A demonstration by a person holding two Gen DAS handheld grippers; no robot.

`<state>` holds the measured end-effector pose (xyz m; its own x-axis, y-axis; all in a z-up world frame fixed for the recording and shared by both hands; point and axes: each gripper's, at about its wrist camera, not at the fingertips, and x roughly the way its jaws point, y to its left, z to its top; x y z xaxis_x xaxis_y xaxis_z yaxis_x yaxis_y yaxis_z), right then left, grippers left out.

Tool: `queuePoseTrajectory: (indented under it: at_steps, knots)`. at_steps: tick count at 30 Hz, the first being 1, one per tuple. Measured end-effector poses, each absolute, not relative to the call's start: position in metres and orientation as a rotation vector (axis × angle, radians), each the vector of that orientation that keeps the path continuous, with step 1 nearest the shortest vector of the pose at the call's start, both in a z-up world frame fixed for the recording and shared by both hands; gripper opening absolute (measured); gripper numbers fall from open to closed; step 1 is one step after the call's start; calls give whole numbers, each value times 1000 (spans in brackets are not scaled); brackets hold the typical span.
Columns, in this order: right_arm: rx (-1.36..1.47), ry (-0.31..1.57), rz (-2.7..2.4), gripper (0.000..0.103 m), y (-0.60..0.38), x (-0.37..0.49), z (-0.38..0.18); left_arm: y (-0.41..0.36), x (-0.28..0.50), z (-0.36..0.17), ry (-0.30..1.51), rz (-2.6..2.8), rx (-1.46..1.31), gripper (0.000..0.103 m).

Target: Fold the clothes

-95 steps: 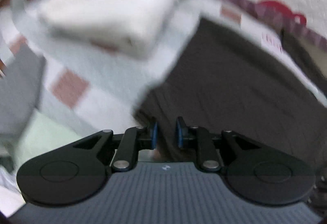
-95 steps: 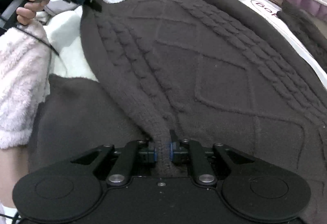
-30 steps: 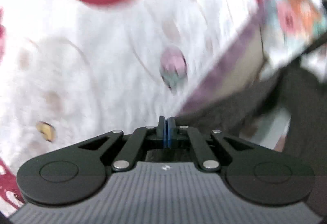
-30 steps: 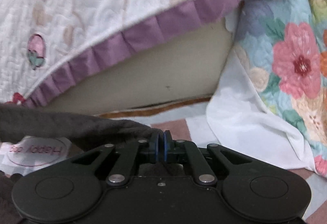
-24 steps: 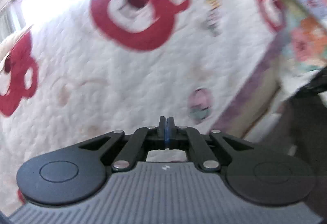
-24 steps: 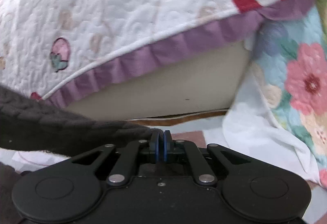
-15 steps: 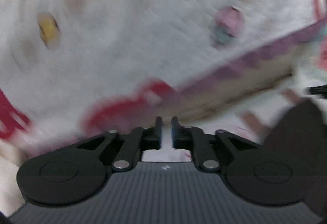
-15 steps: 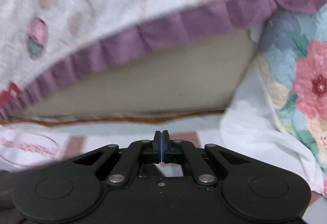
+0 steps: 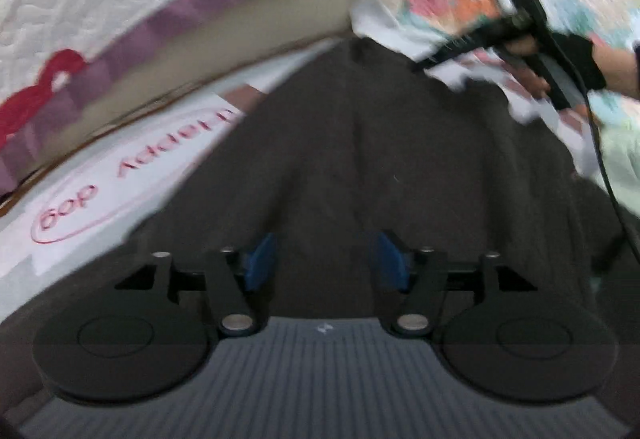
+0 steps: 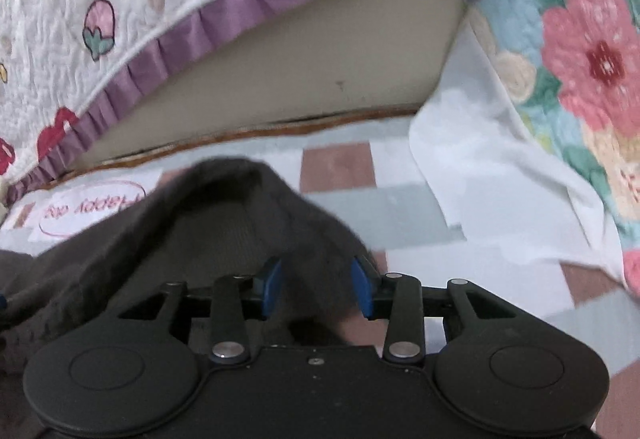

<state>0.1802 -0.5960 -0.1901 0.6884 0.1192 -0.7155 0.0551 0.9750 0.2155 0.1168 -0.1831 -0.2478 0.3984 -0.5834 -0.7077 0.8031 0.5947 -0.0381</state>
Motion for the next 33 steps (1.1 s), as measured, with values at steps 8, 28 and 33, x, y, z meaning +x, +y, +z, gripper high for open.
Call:
queuePoseTrajectory:
  at_steps: [8, 28, 33]
  knots:
    - [307, 843, -53, 59, -590, 184, -210, -189, 146, -270, 829, -696, 396, 20]
    - [187, 882, 2, 71, -582, 198, -217, -166, 273, -121, 479, -436, 24, 8]
    - [173, 860, -41, 76, -585, 197, -214, -191, 308, -130, 467, -308, 146, 25]
